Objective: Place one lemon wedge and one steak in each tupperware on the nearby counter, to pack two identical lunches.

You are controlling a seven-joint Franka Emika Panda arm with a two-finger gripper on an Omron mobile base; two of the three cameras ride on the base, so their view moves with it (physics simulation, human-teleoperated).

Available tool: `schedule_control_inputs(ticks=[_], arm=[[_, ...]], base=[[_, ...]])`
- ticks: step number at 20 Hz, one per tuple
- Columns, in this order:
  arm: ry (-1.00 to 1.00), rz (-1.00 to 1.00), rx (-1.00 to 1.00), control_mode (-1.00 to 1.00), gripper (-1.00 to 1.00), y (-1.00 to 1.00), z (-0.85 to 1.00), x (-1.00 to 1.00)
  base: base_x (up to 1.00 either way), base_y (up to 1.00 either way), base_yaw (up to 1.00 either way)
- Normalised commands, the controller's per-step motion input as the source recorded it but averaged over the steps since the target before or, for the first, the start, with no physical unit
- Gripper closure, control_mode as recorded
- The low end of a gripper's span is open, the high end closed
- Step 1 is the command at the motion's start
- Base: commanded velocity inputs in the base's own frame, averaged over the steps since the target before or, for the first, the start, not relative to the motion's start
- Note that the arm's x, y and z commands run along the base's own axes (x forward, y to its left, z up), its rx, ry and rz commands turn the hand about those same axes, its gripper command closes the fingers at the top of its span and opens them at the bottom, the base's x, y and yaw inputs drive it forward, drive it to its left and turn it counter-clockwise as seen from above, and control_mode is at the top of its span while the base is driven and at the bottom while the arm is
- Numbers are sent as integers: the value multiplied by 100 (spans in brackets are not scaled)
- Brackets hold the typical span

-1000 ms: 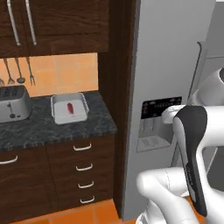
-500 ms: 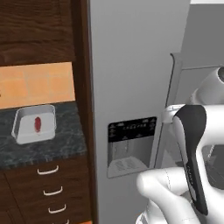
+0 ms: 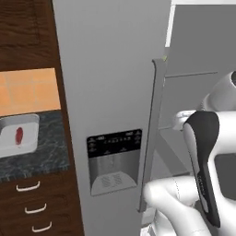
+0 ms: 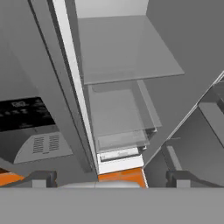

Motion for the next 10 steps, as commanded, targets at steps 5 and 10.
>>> schedule_control_inputs(ticks=[5, 10], arm=[[0, 0, 0, 100, -100, 0, 0, 0], [0, 0, 0, 100, -100, 0, 0, 0]], base=[[39, -45, -1], [76, -2, 0]])
